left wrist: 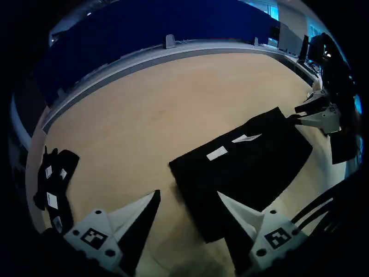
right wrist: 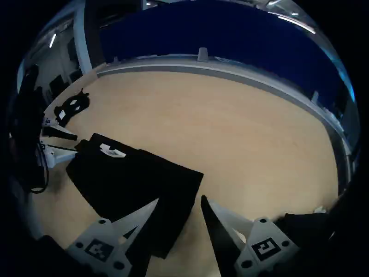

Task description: Fold towel

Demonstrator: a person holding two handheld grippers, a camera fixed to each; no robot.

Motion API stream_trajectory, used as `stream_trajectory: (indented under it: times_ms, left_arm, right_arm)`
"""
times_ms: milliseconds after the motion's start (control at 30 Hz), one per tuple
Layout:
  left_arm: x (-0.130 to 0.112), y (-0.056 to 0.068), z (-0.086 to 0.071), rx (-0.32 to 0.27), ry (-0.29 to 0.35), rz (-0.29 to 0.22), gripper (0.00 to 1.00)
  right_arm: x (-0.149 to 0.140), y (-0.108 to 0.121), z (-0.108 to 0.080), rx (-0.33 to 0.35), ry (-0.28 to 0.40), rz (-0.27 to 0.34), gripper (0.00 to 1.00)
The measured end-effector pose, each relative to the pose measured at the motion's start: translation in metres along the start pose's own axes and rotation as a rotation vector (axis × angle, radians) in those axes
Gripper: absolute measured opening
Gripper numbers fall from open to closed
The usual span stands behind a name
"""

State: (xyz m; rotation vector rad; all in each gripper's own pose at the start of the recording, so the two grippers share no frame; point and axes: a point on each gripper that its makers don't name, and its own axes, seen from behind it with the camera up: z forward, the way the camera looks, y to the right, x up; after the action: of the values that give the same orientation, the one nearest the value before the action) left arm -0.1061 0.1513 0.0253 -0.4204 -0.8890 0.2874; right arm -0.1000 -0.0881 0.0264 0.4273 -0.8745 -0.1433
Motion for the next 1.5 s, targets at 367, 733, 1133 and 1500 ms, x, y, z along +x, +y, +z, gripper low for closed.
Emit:
stream_trajectory:
  times_ms: [367, 733, 1133, 1500]
  left_arm:
    - [0.007, -0.018, 0.003, 0.055, 0.019, 0.012, 0.86]
    - [0.021, -0.031, 0.004, 0.080, 0.039, -0.003, 0.86]
    - [0.021, -0.041, 0.000, 0.099, 0.043, -0.011, 0.86]
    - [0.014, -0.040, -0.010, 0.096, 0.045, -0.031, 0.86]
  right_arm:
    - [0.006, 0.009, 0.006, -0.047, 0.011, -0.016, 0.69]
    - [0.017, 0.015, 0.008, -0.064, 0.032, -0.008, 0.69]
    - [0.024, 0.018, 0.004, -0.069, 0.050, -0.006, 0.69]
    - [0.013, 0.010, -0.008, -0.048, 0.042, -0.012, 0.69]
